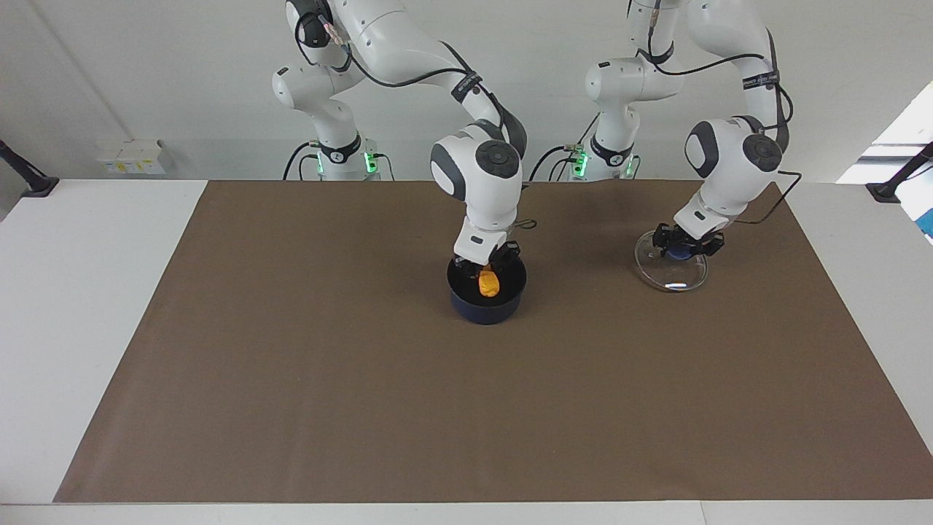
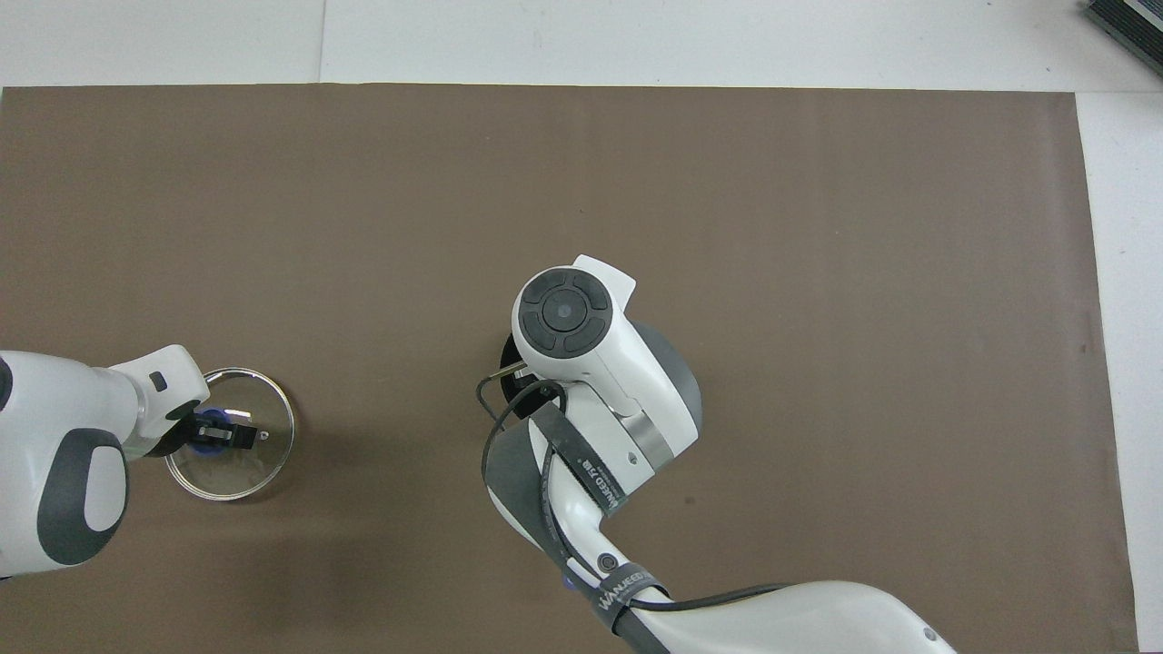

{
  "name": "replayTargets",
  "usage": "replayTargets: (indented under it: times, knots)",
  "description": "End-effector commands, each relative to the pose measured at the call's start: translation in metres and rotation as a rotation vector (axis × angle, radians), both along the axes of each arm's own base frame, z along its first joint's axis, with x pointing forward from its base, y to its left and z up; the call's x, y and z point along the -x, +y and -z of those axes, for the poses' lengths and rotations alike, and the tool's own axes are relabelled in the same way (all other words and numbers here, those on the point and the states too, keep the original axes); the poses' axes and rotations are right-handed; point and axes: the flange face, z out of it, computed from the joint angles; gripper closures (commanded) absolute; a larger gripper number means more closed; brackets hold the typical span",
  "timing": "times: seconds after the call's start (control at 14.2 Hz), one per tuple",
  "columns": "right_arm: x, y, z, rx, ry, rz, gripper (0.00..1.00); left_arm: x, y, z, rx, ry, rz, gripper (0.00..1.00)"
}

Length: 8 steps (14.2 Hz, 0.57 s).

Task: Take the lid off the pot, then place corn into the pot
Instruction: 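Lower the lid onto the table with the left gripper and release it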

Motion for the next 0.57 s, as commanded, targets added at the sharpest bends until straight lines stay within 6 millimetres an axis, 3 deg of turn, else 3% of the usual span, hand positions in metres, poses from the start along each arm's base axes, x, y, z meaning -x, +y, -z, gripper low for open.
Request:
replayTargets:
  times: [0.0, 0.14, 0.21, 0.28, 0.49]
  knots:
    - [-0.001, -0.001, 0.001, -0.037, -0.002, -0.015, 1.0, 0.0, 0.002, 0.0, -0.003, -0.028, 0.012, 1.0]
    - [-0.004, -0.003, -0.002, -0.046, -0.01, -0.009, 1.0, 0.0, 0.001, 0.0, -0.003, -0.03, 0.014, 0.96]
    - [-0.005, -0.001, -0.001, -0.054, -0.017, -0.01, 1.0, -0.001, 0.001, -0.001, -0.003, -0.03, 0.015, 0.64]
    - [-0.005, -0.001, 0.004, -0.057, -0.021, -0.015, 1.0, -0.002, 0.0, -0.001, -0.003, -0.028, 0.011, 0.02]
    - [-0.009, -0.003, 0.001, -0.065, -0.033, -0.023, 1.0, -0.014, 0.003, -0.005, -0.002, -0.031, 0.001, 0.0]
